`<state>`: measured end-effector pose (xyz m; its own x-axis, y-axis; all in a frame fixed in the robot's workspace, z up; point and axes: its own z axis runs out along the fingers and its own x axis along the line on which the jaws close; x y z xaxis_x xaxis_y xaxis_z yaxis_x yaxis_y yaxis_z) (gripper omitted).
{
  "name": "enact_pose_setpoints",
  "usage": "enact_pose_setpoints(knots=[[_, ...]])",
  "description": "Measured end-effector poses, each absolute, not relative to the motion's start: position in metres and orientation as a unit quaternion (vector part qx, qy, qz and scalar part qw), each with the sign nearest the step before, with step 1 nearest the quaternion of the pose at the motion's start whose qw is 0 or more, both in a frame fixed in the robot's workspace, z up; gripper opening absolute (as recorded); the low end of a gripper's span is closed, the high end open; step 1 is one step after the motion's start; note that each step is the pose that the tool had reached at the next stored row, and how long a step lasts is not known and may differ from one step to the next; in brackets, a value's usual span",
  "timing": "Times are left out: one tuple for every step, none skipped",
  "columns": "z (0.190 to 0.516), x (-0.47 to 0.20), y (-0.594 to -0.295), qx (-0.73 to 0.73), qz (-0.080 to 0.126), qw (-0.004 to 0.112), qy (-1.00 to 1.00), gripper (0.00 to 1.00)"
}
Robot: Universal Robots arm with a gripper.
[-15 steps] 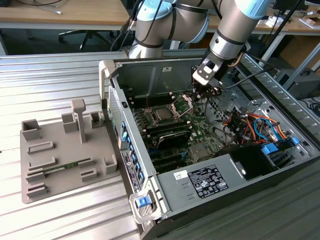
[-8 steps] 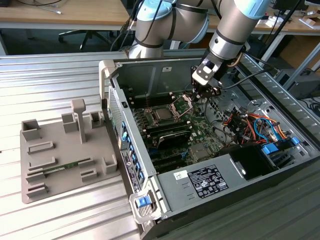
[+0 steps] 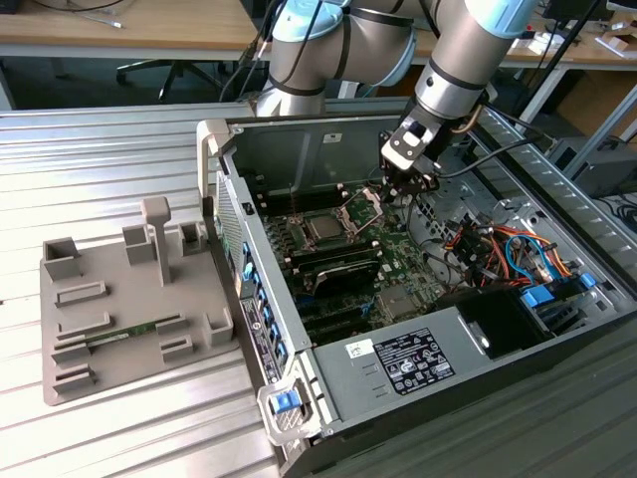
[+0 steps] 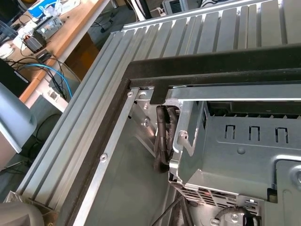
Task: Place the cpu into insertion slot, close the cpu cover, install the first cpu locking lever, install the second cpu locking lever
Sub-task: 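Close the cpu cover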
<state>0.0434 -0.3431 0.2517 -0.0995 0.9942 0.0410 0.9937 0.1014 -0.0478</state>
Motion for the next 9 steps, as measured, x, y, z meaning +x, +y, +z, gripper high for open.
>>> enact_pose_setpoints(knots=[[0.2517, 0.0432, -0.3431, -0.670, 0.004, 0.031, -0.741, 0.10], [0.2517, 0.0431, -0.3431, -0.670, 0.004, 0.031, -0.741, 0.10], [0.2516, 0.0429, -0.3431, -0.670, 0.004, 0.031, -0.741, 0.10], [0.2516, 0.0427, -0.3431, -0.670, 0.004, 0.031, -0.741, 0.10], [0.2515, 0.0423, -0.3431, -0.670, 0.004, 0.031, -0.741, 0.10], [0.2515, 0.0421, -0.3431, -0.670, 0.004, 0.031, -0.741, 0.10], [0.2514, 0.0416, -0.3431, -0.670, 0.004, 0.031, -0.741, 0.10], [0.2513, 0.0413, -0.3431, -0.670, 0.004, 0.031, -0.741, 0.10], [0.2513, 0.0411, -0.3431, -0.670, 0.004, 0.031, -0.741, 0.10]])
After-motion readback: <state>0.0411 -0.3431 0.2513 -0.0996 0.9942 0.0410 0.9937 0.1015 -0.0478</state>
